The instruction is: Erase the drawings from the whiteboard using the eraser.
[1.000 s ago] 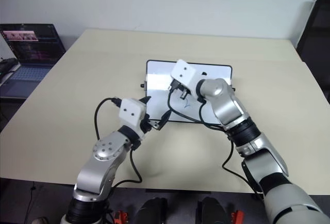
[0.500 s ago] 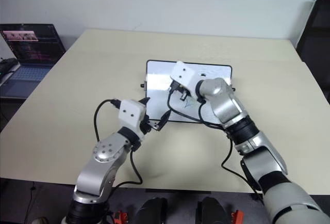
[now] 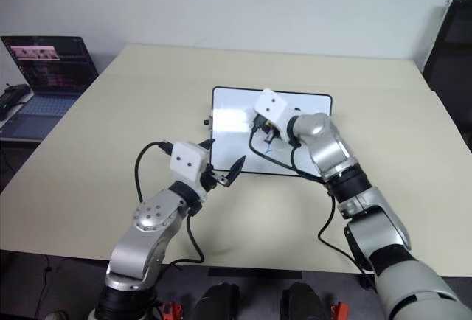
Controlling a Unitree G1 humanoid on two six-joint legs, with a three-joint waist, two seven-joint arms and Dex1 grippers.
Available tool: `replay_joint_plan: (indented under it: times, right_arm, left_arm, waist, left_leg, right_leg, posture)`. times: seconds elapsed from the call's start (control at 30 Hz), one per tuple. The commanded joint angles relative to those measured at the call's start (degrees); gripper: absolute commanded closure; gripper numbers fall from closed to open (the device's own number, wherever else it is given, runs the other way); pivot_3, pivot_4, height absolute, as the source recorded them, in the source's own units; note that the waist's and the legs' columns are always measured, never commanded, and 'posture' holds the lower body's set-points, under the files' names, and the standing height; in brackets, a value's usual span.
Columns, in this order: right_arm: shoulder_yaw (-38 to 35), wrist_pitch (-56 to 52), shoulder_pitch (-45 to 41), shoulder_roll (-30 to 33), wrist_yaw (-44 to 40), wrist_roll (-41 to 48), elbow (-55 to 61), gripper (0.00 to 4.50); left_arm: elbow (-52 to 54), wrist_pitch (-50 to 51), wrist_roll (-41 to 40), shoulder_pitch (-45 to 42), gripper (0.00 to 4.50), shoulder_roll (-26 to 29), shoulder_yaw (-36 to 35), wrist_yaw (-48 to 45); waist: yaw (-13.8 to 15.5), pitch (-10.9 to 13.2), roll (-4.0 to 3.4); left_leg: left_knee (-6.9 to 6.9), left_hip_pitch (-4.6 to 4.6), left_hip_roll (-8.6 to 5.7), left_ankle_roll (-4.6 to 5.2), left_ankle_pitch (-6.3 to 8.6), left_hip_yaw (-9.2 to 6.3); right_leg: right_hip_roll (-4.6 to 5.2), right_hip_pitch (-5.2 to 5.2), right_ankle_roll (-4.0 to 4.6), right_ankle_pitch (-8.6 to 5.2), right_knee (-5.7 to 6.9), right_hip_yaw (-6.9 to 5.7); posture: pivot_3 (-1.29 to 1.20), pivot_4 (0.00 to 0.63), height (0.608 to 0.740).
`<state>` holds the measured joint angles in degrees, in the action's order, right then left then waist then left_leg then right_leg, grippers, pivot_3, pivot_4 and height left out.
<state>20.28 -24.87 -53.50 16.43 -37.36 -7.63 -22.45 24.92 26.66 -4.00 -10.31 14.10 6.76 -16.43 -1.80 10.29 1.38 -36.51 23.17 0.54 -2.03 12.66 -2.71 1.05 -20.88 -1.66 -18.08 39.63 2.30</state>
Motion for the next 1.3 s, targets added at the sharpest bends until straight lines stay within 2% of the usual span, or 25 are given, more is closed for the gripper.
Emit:
replay_joint_plan:
  times: [0.03,0.1,0.33,0.4,0.67,0.8,0.87,0.97,1.13,1.2,1.3]
  right_arm:
    - [1.49,-1.53,5.23,0.18,-0.97,-0.92,-0.57,3.53]
    - [2.36,-1.30,8.11,0.47,-1.28,-1.45,0.11,3.53]
    - [4.43,2.39,16.25,0.87,0.02,-3.03,-1.61,3.53]
    - [4.37,3.65,17.37,0.63,1.01,-3.24,-2.54,3.53]
    - [1.85,2.74,15.80,1.62,1.85,-2.44,1.93,3.53]
    - [0.65,-1.09,15.56,2.33,0.77,-1.36,8.20,3.53]
    - [-0.16,-5.39,16.27,2.70,-0.08,-0.12,13.45,3.53]
    - [-1.08,-11.01,16.95,3.35,-1.17,1.23,20.29,3.53]
    - [-6.53,-28.76,16.69,4.90,-2.42,6.60,37.43,3.53]
    - [-8.26,-34.88,16.85,5.63,-2.09,8.24,42.63,3.53]
    - [-11.40,-43.50,15.88,5.58,-0.22,10.19,48.25,3.53]
  left_arm:
    - [2.94,-0.12,0.19,-0.42,0.00,0.40,-0.80,0.24]
    - [3.21,0.12,0.18,-0.33,0.00,0.57,-0.97,0.30]
    - [3.85,0.45,0.25,0.25,0.00,0.67,-1.25,0.66]
    - [3.79,0.42,0.30,0.28,0.00,0.60,-1.18,0.82]
    - [3.19,0.12,0.08,-0.31,0.00,0.54,-0.56,0.73]
    - [2.50,-0.44,-0.05,-0.49,0.00,0.36,-0.22,0.45]
    - [1.90,-0.93,-0.08,-0.67,0.00,0.22,0.01,0.28]
    - [1.58,-1.28,-0.03,-0.77,0.00,0.04,0.28,0.18]
    - [1.70,-1.67,-0.08,-0.01,0.00,0.08,0.39,-0.02]
    - [1.82,-1.69,-0.07,0.19,0.00,-0.01,0.60,-0.11]
    - [1.63,-1.76,-0.10,0.00,0.00,-0.06,0.61,-0.39]
  waist:
    - [-0.02,0.00,0.00]
    - [-0.04,-0.01,0.00]
    - [-0.04,-0.40,0.08]
    - [-0.03,-0.60,0.13]
    - [0.02,-0.66,0.15]
    - [0.16,-0.62,0.12]
    - [0.29,-0.60,0.11]
    - [0.45,-0.58,0.11]
    - [0.37,-0.35,0.14]
    - [0.34,-0.35,0.14]
    - [0.17,-0.32,0.12]
  left_leg:
    - [0.01,-0.29,0.01,0.00,0.00,-0.03]
    - [0.03,-0.70,0.04,0.00,0.01,-0.11]
    - [0.11,-1.58,0.08,0.06,-0.03,-0.13]
    - [0.11,-1.78,0.07,0.05,-0.03,-0.12]
    - [0.13,-1.80,0.06,0.05,-0.03,-0.14]
    - [0.16,-1.40,0.06,0.06,-0.05,-0.14]
    - [0.16,-1.07,0.04,0.09,-0.07,-0.14]
    - [0.18,-0.39,0.02,0.09,-0.07,-0.18]
    - [0.53,0.03,-0.03,0.03,-0.03,-0.14]
    - [0.52,0.62,0.00,0.01,-0.02,-0.17]
    - [0.53,0.76,0.01,0.00,-0.01,-0.13]
  right_leg:
    - [0.00,0.34,0.00,-0.01,-0.04,0.01]
    - [-0.02,0.80,0.00,-0.03,-0.21,-0.04]
    - [-0.04,1.46,-0.23,-0.15,-0.63,0.01]
    - [-0.02,1.64,0.03,-0.31,-0.66,0.06]
    - [0.01,1.63,0.08,-0.30,-0.68,0.12]
    - [0.00,1.25,0.02,-0.26,-0.69,0.09]
    - [0.00,1.22,-0.30,-0.07,-0.69,0.07]
    - [0.02,0.65,-0.06,0.07,-0.69,0.00]
    - [0.08,0.11,-0.02,0.08,-0.74,-0.01]
    - [0.04,-0.53,-0.01,0.07,-0.69,-0.04]
    - [0.04,-0.65,-0.01,0.04,-0.75,-0.01]
  posture:
    - [0.00,0.150,0.740]
    - [0.00,0.150,0.740]
    - [0.00,0.150,0.740]
    - [0.00,0.150,0.740]
    - [0.00,0.150,0.740]
    - [0.00,0.150,0.740]
    - [0.00,0.150,0.740]
    - [0.00,0.150,0.740]
    - [0.00,0.150,0.740]
    - [0.00,0.150,0.740]
    - [0.00,0.150,0.740]
